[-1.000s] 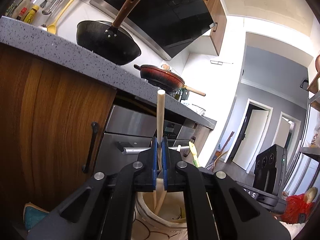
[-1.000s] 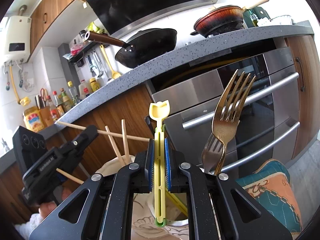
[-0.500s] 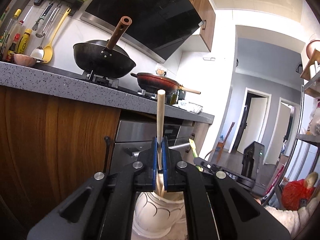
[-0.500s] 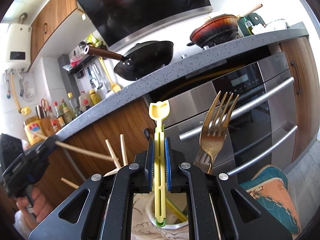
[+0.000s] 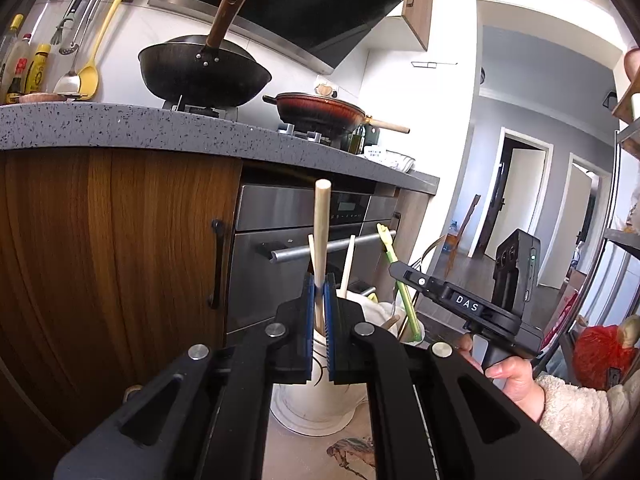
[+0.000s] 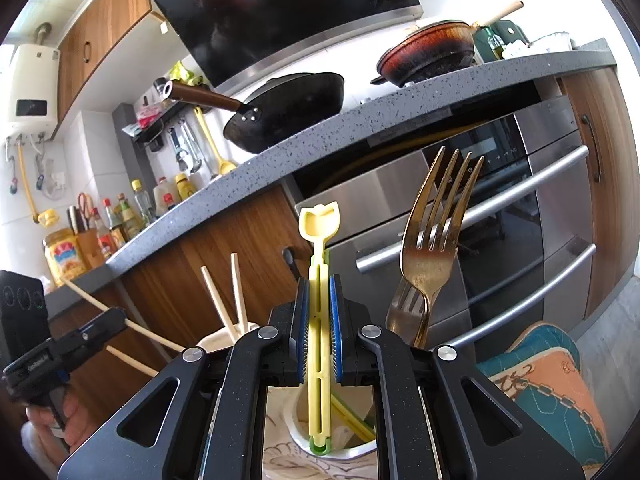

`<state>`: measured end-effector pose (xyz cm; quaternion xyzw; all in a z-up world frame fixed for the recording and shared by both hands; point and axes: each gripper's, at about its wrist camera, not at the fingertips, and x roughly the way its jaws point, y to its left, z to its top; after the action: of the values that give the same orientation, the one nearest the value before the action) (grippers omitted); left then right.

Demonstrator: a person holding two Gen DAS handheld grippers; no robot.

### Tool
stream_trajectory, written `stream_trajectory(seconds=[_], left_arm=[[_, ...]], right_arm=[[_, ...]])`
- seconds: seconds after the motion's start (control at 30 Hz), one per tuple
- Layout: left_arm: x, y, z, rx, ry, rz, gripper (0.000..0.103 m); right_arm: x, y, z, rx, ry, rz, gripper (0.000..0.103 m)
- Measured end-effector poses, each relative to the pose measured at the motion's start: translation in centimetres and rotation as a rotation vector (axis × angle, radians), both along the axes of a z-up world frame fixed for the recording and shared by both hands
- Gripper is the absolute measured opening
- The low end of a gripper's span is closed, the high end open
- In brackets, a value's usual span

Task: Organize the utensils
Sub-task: 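Lower the chopstick into the tall cup while the right tool lowers the yellow utensil into the small cup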

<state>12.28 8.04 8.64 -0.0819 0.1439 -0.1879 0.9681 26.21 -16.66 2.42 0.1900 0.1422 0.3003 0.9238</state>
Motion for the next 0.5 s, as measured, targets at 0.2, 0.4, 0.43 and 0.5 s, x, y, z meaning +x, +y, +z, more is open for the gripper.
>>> stream_trajectory(seconds=[0.2, 0.4, 0.43, 0.5], left_arm=[[0.6, -0.5, -0.5, 0.023, 0.032, -0.003, 0.004], [1.2, -1.0, -0.5, 0.030, 0.058, -0.018, 0.005], [1.1, -1.1, -0.5, 0.034, 0.059, -0.020, 0.005], [1.1, -1.4, -0.5, 0.052, 0.052, -0.008, 0.006]], right_arm=[[0.0, 0.1, 0.0, 0.004, -0.014, -0.007, 0.011], [0.1, 0.3, -0.2, 0.004, -0.025, -0.013, 0.011], [0.0, 0.3, -0.2, 0.000, -0.029, -0.016, 0.011], [0.0, 0.2, -0.3, 0.001, -0.031, -0.019, 0.011]])
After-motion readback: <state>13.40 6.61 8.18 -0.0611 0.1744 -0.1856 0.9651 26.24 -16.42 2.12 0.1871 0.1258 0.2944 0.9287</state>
